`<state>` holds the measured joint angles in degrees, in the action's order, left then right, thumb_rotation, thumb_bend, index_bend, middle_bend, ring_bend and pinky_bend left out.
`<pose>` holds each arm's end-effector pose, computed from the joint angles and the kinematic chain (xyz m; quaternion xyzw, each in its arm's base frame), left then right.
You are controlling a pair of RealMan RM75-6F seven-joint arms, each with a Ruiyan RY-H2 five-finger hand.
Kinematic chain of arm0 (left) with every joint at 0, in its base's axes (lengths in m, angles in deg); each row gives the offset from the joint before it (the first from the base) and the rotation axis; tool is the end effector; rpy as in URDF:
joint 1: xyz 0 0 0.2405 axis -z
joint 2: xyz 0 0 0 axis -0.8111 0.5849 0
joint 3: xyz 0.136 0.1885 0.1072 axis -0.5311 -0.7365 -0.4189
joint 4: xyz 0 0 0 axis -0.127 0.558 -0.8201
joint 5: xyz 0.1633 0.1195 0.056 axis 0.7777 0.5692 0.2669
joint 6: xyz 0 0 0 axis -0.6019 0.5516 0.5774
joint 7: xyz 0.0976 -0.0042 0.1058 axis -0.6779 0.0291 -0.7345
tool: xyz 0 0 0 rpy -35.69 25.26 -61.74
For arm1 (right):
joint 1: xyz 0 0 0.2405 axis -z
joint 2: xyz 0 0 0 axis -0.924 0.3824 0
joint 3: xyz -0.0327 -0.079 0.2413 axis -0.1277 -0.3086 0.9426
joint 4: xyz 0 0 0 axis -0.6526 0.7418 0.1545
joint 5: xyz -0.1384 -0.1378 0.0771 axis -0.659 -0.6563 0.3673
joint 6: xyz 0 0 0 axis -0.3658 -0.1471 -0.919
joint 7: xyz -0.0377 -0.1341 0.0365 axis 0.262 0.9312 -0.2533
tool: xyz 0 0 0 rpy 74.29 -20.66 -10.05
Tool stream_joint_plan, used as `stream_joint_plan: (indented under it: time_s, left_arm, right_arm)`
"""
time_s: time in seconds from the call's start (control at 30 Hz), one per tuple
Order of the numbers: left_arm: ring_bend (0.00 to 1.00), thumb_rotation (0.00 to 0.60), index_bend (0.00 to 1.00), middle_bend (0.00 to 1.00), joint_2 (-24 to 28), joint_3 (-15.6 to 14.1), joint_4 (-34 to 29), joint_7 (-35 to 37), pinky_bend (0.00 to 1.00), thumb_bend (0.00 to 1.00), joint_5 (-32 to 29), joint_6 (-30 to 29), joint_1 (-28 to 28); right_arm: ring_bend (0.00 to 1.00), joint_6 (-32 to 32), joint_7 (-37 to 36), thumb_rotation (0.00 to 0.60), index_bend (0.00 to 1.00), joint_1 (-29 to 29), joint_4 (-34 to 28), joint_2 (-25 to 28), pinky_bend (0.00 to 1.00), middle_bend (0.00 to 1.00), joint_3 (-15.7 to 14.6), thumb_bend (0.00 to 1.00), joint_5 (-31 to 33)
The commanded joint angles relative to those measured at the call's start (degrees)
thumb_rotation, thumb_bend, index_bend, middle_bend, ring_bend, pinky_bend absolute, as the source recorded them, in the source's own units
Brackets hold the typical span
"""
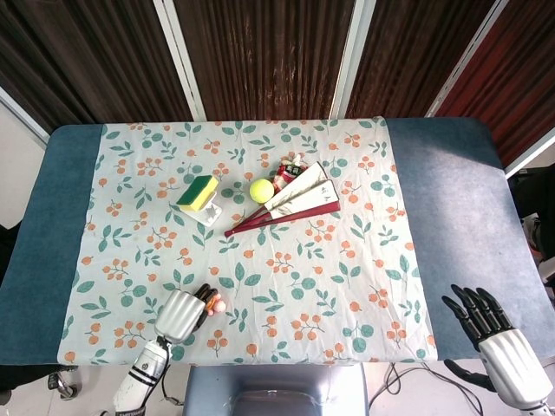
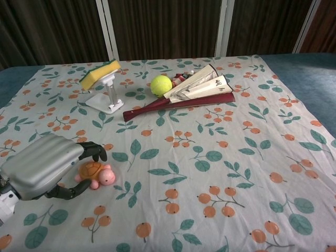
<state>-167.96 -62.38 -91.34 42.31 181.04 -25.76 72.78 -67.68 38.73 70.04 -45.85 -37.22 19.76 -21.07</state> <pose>-0.2001 0.2198 -0.0682 -0.7722 -0.2334 -0.3734 0.4580 -0.2701 -0.0958 0.1716 0.6806 -0.3433 0.4270 0.4864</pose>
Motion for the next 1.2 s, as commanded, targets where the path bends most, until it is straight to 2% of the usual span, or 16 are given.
stream_joint_plan:
  time_s: [0.03, 0.13, 0.33, 0.4, 0.5, 0.7, 0.77, 0.83, 0.97, 1.07, 1.1, 1.2]
  left_arm:
    - [0.94, 0.6, 0.43, 0.43, -1.65, -0.42, 2.85, 0.49, 1.0, 0.38, 1.32, -2.09, 0.67]
    - [0.94, 0.6, 0.51, 0.52, -2.68, -0.69, 5.12, 1.08, 1.0, 0.39, 1.76, -3.24, 0.94]
    - [0.94, 0.6, 0.56, 0.64, -3.46, -1.14, 7.36, 1.75, 1.0, 0.41, 0.86, -3.34, 1.22]
    - [0.95, 0.6, 0.63, 0.7, -3.76, -1.04, 7.94, 2.03, 1.0, 0.45, 0.72, -3.81, 1.3]
    - [0.97, 0.6, 0.78, 0.85, -4.62, -0.84, 9.54, 2.75, 1.0, 0.57, 1.14, -5.44, 1.53]
    - [0.98, 0.6, 0.82, 0.89, -5.47, -1.19, 11.33, 5.08, 1.0, 0.61, 1.74, -7.86, 1.68]
    - [0.98, 0.6, 0.8, 0.87, -5.51, -1.46, 11.74, 5.88, 1.0, 0.6, 1.68, -8.09, 1.7]
    - [0.98, 0.6, 0.73, 0.79, -5.01, -2.02, 11.5, 6.07, 1.0, 0.57, 1.42, -7.29, 1.8]
    - [0.97, 0.6, 0.49, 0.53, -3.56, -2.57, 8.98, 5.37, 1.0, 0.48, -0.29, -4.54, 1.93]
    - [0.96, 0.6, 0.32, 0.38, -2.47, -2.62, 6.46, 4.03, 1.0, 0.46, -1.52, -3.04, 2.02]
    - [0.96, 0.6, 0.28, 0.34, -2.19, -2.66, 5.83, 3.73, 1.0, 0.45, -1.72, -2.75, 2.08]
    - [0.97, 0.6, 0.23, 0.31, -1.37, -2.83, 3.85, 3.39, 1.0, 0.41, -2.47, -1.79, 2.21]
  right_arm:
    - [0.0, -0.18, -0.17, 0.6, 0.0, 0.07, 0.07, 0.08, 0.0, 0.0, 0.04, 0.08, -0.01]
    - [0.0, -0.28, -0.27, 0.6, 0.0, 0.14, 0.13, 0.12, 0.0, 0.0, 0.03, 0.08, -0.08]
    - [0.0, -0.2, -0.23, 0.6, 0.0, 0.16, 0.11, 0.09, 0.0, 0.0, 0.12, 0.08, -0.05]
    - [0.0, -0.04, -0.19, 0.6, 0.0, 0.12, 0.07, 0.09, 0.0, 0.0, 0.11, 0.08, -0.01]
    - [0.0, 0.01, -0.13, 0.6, 0.0, 0.12, 0.03, 0.07, 0.0, 0.0, 0.15, 0.08, -0.01]
    - [0.0, 0.25, 0.05, 0.6, 0.0, 0.09, -0.02, 0.04, 0.0, 0.0, 0.15, 0.08, -0.05]
    - [0.0, 0.25, 0.11, 0.6, 0.0, 0.11, -0.03, 0.0, 0.0, 0.0, 0.17, 0.08, -0.07]
    - [0.0, 0.23, 0.16, 0.6, 0.0, 0.13, -0.06, -0.01, 0.0, 0.0, 0.19, 0.08, -0.08]
    - [0.0, 0.35, 0.29, 0.6, 0.0, 0.13, -0.08, -0.05, 0.0, 0.0, 0.18, 0.08, -0.11]
    - [0.0, 0.31, 0.27, 0.6, 0.0, 0.15, -0.07, -0.04, 0.0, 0.0, 0.16, 0.08, -0.18]
    - [0.0, 0.26, 0.23, 0.6, 0.0, 0.16, -0.05, -0.04, 0.0, 0.0, 0.18, 0.08, -0.17]
    - [0.0, 0.13, 0.1, 0.6, 0.0, 0.19, -0.01, 0.02, 0.0, 0.0, 0.21, 0.08, -0.2]
